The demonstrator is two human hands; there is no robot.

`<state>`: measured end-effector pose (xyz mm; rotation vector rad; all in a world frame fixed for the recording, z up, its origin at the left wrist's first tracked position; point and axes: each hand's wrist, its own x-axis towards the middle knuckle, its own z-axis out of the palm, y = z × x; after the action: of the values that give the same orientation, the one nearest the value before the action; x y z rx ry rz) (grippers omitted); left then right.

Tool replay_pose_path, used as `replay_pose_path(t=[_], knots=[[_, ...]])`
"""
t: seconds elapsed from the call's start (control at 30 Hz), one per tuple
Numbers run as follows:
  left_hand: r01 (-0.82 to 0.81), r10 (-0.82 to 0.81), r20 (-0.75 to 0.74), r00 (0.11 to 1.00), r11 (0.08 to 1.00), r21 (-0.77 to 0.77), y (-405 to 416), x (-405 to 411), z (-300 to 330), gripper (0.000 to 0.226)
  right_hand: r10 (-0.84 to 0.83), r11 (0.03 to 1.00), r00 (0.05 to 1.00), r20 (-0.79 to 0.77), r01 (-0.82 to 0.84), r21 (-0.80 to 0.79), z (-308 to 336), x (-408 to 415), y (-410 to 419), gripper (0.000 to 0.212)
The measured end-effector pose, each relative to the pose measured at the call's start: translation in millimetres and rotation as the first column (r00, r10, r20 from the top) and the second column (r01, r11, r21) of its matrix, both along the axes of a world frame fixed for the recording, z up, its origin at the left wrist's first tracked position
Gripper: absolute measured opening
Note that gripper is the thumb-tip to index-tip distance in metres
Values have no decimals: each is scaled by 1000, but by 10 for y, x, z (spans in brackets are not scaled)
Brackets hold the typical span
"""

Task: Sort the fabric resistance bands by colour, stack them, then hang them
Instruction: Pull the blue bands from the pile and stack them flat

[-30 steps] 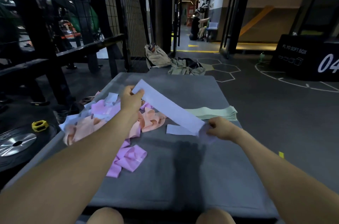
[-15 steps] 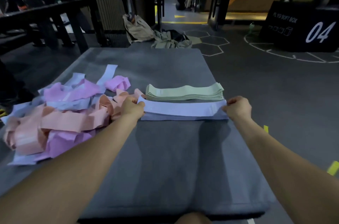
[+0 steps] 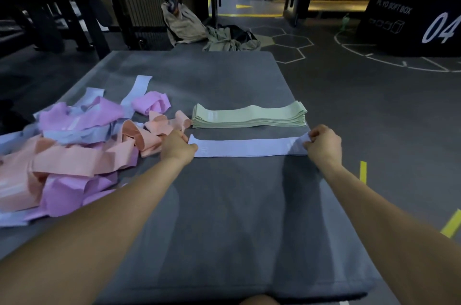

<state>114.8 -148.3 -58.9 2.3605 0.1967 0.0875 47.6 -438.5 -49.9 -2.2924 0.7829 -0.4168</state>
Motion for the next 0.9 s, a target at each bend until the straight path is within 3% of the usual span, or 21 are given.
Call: replay_pose_path(t=[0.2,0.27,0.37,0.47,0.67,0.9], knots=[[41,-47,68,997,995,87,38,21,-8,34,56,952,998,-33,-64,-300,24,-2,74,39],[155,-161,92,983,985,70,80,53,-10,41,189,917,982,-20,-183,-355,76,21,170,41],[346,-346,51,937,938,23,186,46,4,58,486,829,869,-98,-493,-264,136,71,433,47],[436,-436,-25,900,899,47,291,11,2,70,630,726,751,-199,-660,-191,124,132,646,60],[479,-478,-36,878,877,29,331,37,-8,65,653,672,697,-296,-714,-198,73,218,695,54],[478,-478,-36,878,878,-10,353,101,-27,64,657,671,707,-262,-707,-224,53,194,645,45]])
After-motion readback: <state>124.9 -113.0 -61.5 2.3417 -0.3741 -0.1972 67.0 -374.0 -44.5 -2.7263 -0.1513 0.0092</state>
